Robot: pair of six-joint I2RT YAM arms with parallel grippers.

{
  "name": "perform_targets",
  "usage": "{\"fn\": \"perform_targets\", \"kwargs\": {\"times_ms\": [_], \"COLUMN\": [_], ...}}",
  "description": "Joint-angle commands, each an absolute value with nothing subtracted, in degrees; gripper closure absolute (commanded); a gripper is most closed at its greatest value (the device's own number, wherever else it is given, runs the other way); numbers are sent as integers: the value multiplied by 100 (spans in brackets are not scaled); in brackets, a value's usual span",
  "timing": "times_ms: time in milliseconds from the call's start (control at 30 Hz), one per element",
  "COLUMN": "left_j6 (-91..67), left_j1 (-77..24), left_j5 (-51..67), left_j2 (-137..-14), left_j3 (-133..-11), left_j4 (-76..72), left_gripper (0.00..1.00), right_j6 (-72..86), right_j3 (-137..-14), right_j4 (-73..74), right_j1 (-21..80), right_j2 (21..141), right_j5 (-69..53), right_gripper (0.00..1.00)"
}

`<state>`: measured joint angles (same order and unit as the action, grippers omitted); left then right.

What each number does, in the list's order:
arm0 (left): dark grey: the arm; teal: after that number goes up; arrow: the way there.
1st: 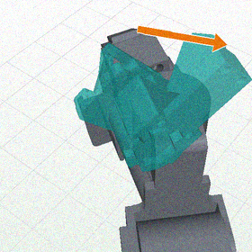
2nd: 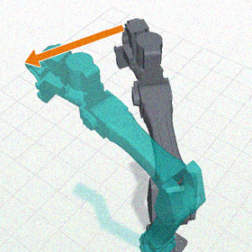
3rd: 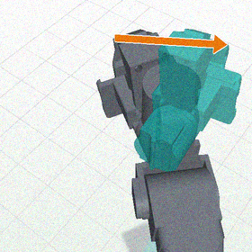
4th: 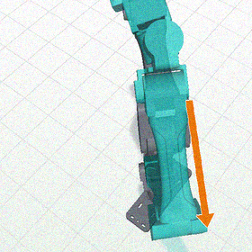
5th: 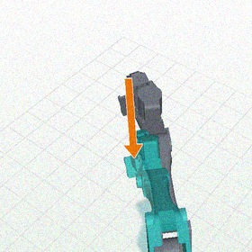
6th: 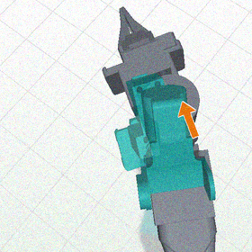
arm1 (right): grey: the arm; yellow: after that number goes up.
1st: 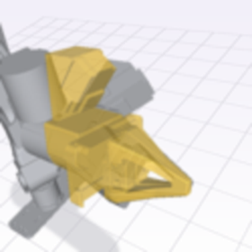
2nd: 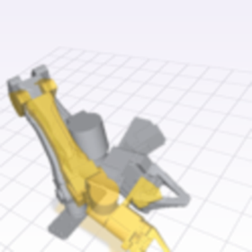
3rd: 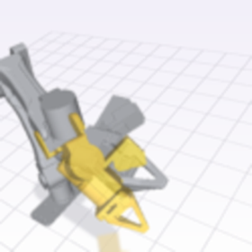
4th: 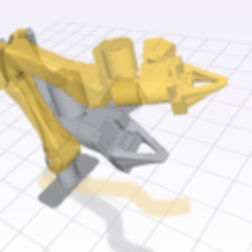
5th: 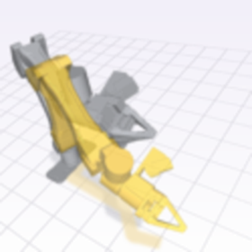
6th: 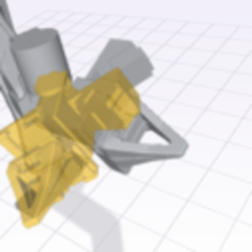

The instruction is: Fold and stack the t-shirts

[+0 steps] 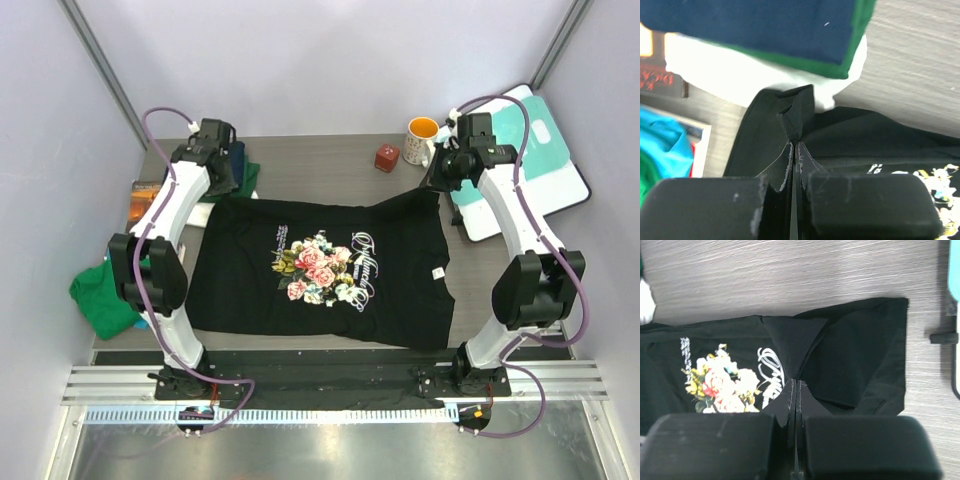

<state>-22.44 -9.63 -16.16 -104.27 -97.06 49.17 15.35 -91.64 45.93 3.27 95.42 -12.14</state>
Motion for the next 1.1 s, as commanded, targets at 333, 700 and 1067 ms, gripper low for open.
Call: {"fn": "perform_targets", "kwargs": {"times_ms": [333,700,1067], "left_j6": [-2479,-2470,-2434], "left_j1": [-932,-932,-932], "left_j5": [-2707,-2681,-2795], "left_j2": [-10536,-10969,-11056], "left_j3": [-9791,-10336,-10197], "left_j4": [5800,6425,6556], "left_gripper": [100,100,100], "right_j6": [1582,1555,1617], "right_j3": [-8614,-8517,-8500], "right_j4": [5080,5485,5660], "right_j1": [589,712,756], "right_j2": [9097,9168,9351], "right_j5": [-1617,-1644,-1899], "right_gripper": [99,99,99]}}
